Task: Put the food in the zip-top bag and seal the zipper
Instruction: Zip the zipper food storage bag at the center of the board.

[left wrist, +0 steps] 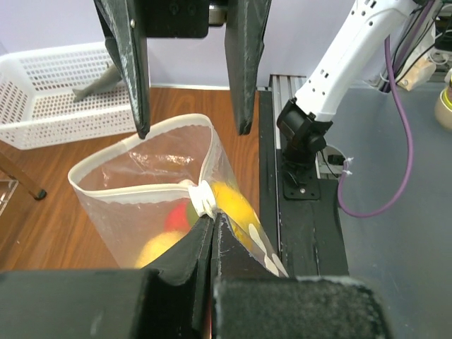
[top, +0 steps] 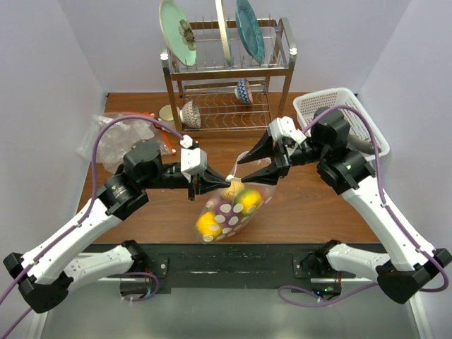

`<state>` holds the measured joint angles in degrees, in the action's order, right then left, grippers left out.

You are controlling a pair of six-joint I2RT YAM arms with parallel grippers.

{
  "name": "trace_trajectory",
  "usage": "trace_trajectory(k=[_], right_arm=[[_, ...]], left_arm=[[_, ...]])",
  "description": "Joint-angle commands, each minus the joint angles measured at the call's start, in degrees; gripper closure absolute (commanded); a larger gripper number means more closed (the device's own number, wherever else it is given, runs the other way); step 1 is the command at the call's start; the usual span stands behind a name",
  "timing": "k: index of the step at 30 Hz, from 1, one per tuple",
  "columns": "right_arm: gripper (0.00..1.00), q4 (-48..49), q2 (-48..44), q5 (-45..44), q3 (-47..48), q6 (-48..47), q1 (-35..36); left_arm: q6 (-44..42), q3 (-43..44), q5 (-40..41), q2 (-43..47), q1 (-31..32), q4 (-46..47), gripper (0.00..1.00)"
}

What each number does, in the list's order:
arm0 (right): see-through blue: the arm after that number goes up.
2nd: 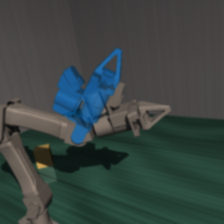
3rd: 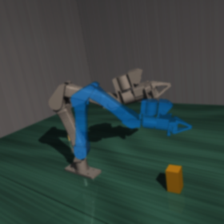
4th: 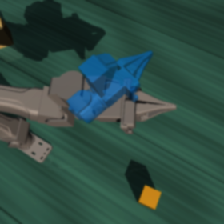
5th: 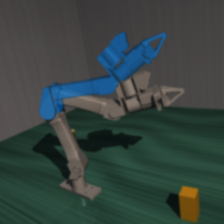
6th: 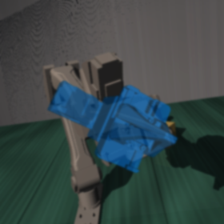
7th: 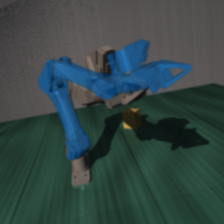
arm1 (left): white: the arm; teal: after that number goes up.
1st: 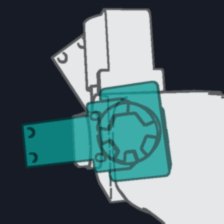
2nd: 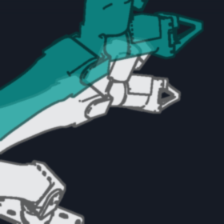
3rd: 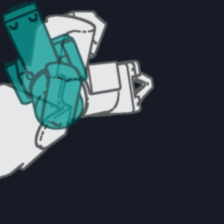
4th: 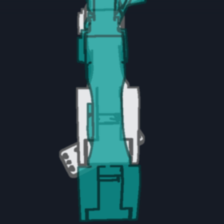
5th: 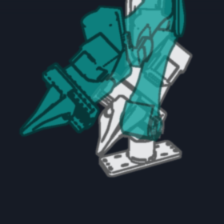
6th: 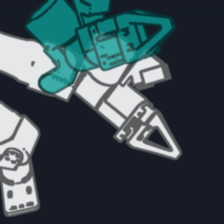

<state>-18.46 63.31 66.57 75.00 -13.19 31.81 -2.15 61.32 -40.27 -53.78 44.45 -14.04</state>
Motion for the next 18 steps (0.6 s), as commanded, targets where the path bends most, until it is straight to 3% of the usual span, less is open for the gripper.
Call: trace_trajectory(k=[1,18], right_arm=[[0.5,3.43,0.15,5.33,2.17,2.55,0.09],[0.58,3.0,2.26,3.75,0.85,3.09,0.79]], left_arm=[[-1.01,2.84,-1.65,0.34,0.2,-0.02,1.0],[-0.13,5.74,-3.41,-4.14,0.2,1.65,1.0]])
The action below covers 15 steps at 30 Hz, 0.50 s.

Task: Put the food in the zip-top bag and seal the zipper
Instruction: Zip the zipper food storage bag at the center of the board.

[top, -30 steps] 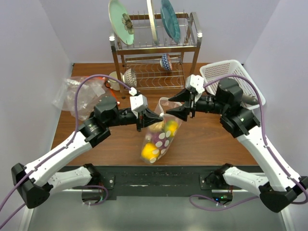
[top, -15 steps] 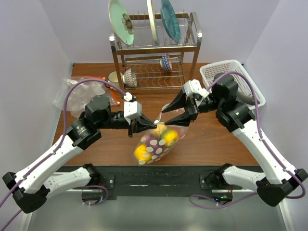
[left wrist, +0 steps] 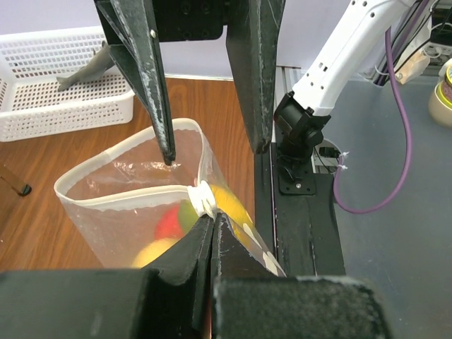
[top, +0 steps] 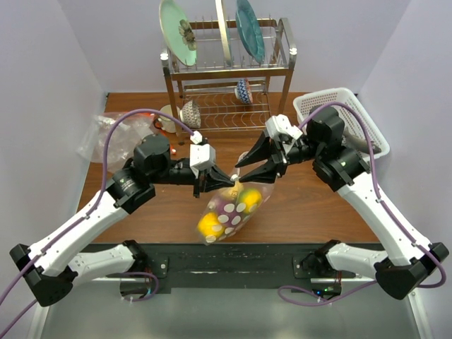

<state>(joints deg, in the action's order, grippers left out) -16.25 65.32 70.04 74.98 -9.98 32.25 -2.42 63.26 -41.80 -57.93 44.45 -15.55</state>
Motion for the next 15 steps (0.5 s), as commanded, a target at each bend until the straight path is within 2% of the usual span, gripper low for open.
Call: trace_trajectory(k=[1,11,15], right_arm=[[0.58,0.35,0.33,0.36,0.87,-0.83,0.44],[0.59,-0.89,0.77,0.36,0.96,-1.36,0.53],[0.71,-0.89,0.6,0.36,0.96,-1.36,0.62]], left_arm=[[0.13,3.97,-1.97,0.01,0.2,3.25,1.0],[0.48,6.34,-2.14,-0.6,0.29,2.63,1.0],[0.39,6.78,-2.14,-0.69,0.2,2.63,1.0]])
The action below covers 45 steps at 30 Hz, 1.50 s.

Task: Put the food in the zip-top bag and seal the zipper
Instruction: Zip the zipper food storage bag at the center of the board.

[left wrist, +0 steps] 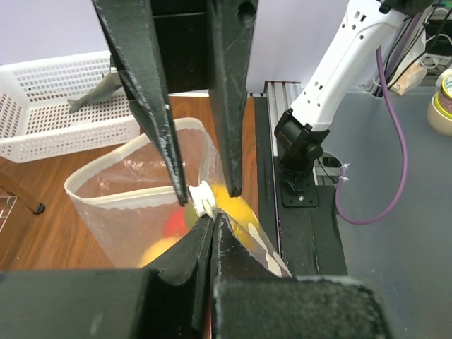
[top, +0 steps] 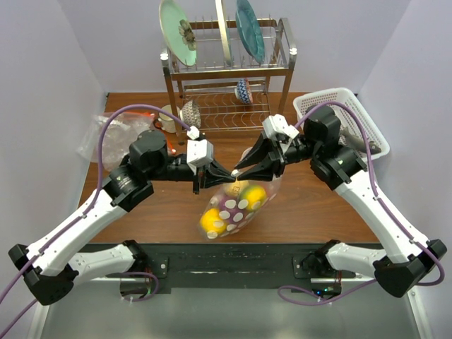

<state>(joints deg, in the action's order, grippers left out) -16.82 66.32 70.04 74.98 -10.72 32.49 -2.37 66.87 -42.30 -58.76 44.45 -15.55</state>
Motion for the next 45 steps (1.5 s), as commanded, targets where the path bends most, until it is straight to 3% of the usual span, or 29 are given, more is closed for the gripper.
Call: trace_trajectory(k=[1,3,4,6,13,24,29,34,45], right_arm=[[0.79,-0.32,-0.49,0.36,1.04,-0.53,0.38],[0.87,-0.49,-0.49,0.45,1.22,-0.53,0.38],[0.96,-0.58,-0.58,0.36,1.31,-0.53,0.38],[1.0,-0.93,-0.67,0.27,1.4,-0.62,0.38],[1.0,-4.71,-1.02,-1.39,1.4,-3.42,0.38],[1.0,-10.16,-0.14,-8.78,0.43,-4.75,0.38],[1.0,-10.34,0.21,-13.17,-0.8,-2.47,0.38],[1.0,-10.52,0.03,-17.39,-2.2,-0.01,0.38],[1.0,-13.14,-4.01,-29.16,-7.04,3.86,0.38]], left_arm=[[0.44,3.26,-1.55,0.05,0.2,2.63,1.0],[0.61,3.27,-1.55,-0.12,0.2,2.72,1.0],[0.7,3.27,-1.47,-0.04,0.29,2.81,1.0],[0.7,3.27,-1.03,0.14,0.29,2.9,1.0],[1.58,3.44,4.24,3.03,0.2,2.37,1.0],[0.88,8.36,19.0,5.06,-0.32,-4.22,1.0],[1.93,8.54,28.31,6.29,-2.34,-4.75,1.0],[4.65,8.71,32.01,6.64,-5.68,-4.4,1.0],[5.62,10.56,53.98,5.06,-9.64,-8.7,1.0]])
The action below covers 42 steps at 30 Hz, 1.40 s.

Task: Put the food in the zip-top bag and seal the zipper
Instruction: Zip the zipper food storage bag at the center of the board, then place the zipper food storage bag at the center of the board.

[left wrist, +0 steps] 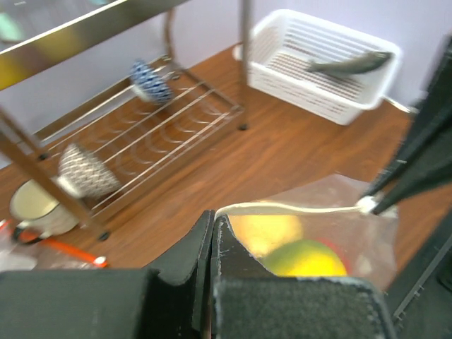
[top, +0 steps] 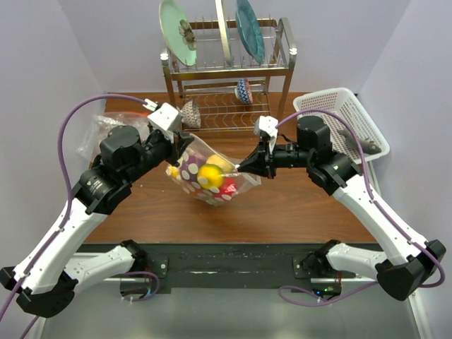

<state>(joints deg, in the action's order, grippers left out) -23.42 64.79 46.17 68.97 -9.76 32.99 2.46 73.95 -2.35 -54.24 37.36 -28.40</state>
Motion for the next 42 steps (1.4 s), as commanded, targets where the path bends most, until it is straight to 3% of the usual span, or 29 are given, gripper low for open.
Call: trace_trajectory(k=[1,9,20,32,36,42], right_arm=[[1.0,-7.16,-2.57,-5.91,-1.03,3.16,-0.12],[1.0,-14.02,-3.62,-12.24,-0.42,5.71,-0.12],[1.0,-22.28,-3.45,-20.42,0.91,6.51,-0.12],[1.0,-20.61,-1.08,-26.04,3.18,8.96,-0.03],[1.0,-19.04,1.91,-33.06,5.21,11.42,-0.12],[1.0,-9.28,9.72,-43.35,6.96,14.77,-0.21]], left_arm=[[1.14,3.57,15.43,-0.16,-3.17,3.36,1.0],[1.76,1.81,20.8,-1.48,-5.37,2.56,1.0],[1.85,-1.62,18.08,-2.54,-8.89,4.67,1.0],[3.07,-4.25,14.13,-4.55,-10.38,7.04,1.0],[3.78,-5.57,12.2,-7.01,-11.96,8.45,1.0],[8.61,-5.05,7.73,-13.87,-15.21,13.02,1.0]])
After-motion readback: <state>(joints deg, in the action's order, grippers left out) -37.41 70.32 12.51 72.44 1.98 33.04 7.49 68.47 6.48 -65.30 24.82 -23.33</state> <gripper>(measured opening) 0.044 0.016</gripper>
